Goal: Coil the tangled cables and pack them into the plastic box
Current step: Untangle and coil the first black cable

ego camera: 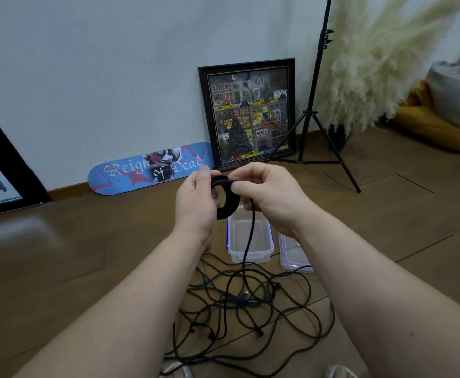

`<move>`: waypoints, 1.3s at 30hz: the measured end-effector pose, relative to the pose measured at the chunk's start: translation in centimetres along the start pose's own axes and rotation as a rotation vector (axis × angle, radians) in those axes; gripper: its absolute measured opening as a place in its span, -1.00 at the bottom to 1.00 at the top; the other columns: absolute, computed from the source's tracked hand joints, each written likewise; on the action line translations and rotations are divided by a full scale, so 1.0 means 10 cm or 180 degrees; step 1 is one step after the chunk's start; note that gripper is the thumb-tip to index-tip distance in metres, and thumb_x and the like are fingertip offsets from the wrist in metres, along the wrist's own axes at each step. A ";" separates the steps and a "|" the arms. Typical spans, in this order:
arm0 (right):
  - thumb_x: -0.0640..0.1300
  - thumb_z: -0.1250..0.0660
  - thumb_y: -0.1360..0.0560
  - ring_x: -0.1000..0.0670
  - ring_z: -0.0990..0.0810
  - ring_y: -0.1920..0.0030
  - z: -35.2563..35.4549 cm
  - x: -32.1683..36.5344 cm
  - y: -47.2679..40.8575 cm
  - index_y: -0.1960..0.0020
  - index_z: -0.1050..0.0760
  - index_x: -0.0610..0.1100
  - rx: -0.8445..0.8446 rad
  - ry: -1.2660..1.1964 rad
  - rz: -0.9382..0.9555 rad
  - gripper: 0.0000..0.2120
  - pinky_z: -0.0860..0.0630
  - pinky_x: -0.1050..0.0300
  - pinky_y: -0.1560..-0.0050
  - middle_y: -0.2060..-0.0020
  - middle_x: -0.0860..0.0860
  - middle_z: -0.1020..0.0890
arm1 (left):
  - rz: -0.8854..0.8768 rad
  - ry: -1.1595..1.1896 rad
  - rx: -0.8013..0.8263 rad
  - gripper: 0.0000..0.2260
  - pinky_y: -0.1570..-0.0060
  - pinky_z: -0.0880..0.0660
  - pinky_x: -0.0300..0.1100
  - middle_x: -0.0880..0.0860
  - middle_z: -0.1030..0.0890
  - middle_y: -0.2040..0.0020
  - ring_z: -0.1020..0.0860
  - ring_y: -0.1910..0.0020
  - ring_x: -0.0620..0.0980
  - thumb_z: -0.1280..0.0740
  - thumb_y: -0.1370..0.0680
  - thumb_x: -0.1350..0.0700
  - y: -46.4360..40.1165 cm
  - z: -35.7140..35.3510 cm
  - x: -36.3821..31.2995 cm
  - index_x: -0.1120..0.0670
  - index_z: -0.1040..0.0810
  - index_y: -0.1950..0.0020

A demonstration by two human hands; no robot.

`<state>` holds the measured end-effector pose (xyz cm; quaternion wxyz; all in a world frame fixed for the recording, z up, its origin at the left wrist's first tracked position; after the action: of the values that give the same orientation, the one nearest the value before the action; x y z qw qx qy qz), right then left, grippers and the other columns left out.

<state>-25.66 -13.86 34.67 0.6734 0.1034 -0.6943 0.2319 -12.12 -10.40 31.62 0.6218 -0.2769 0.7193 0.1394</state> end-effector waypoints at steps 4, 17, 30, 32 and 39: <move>-0.31 -0.44 -0.44 0.05 -0.53 0.30 0.18 -0.01 0.00 0.20 -0.61 -0.17 -0.0417 0.0425 0.0157 -0.92 -0.52 0.10 0.19 0.32 -0.04 -0.60 | -0.0077 -0.0062 0.0102 -0.70 0.37 -0.25 -0.23 0.02 -0.42 0.34 -0.30 0.47 -0.17 -0.12 -0.69 0.03 0.02 -0.04 -0.04 0.04 -0.53 0.15; -0.15 -0.41 -0.49 0.17 -0.50 0.29 0.22 0.14 0.02 0.11 -0.65 -0.10 -0.0826 0.1398 0.0847 -0.95 -0.53 0.17 0.12 0.30 0.09 -0.58 | -0.0118 0.0226 0.0103 -0.75 0.50 -0.20 -0.35 -0.15 -0.33 0.53 -0.24 0.55 -0.21 -0.17 -0.68 0.05 0.04 -0.08 -0.07 0.10 -0.48 0.14; 0.09 -0.11 -0.63 -0.09 -0.44 -0.11 -0.10 0.08 0.05 -0.51 -0.25 0.10 -0.0445 0.3062 0.0934 -0.55 -0.41 0.02 -0.02 0.13 0.02 -0.47 | 0.0088 0.0590 0.0280 -0.64 0.26 -0.34 -0.11 0.07 -0.41 0.33 -0.34 0.32 0.01 -0.39 -0.44 -0.18 0.09 -0.17 -0.02 0.12 -0.47 0.11; 0.06 -0.13 -0.63 -0.15 -0.53 -0.06 -0.06 0.03 0.02 -0.45 -0.36 0.08 -0.0381 0.2755 0.0944 -0.60 -0.46 -0.01 -0.03 0.04 -0.08 -0.59 | 0.0040 0.0553 0.0346 -0.76 0.36 -0.32 -0.24 -0.08 -0.40 0.46 -0.30 0.46 -0.12 -0.36 -0.54 -0.05 0.10 -0.19 -0.04 0.11 -0.47 0.12; 0.06 -0.12 -0.57 -0.11 -0.61 0.14 0.10 0.13 0.10 -0.15 -0.60 -0.09 -0.0971 0.2077 0.1306 -0.62 -0.49 -0.03 0.12 0.15 -0.05 -0.68 | -0.0254 0.0179 0.0619 -0.88 0.38 -0.33 -0.28 -0.12 -0.40 0.48 -0.32 0.46 -0.16 -0.21 -0.66 0.13 0.18 -0.32 -0.17 0.07 -0.45 0.07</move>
<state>-27.10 -13.26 35.75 0.8056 -0.2170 -0.4769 0.2765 -15.65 -10.37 33.59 0.6303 -0.2474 0.7350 0.0363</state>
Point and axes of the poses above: each hand's wrist, its own y-axis away from the middle knuckle, its own z-axis out of the back of the hand, x = y × z, the point moved 10 cm from there along -y, towards the middle knuckle
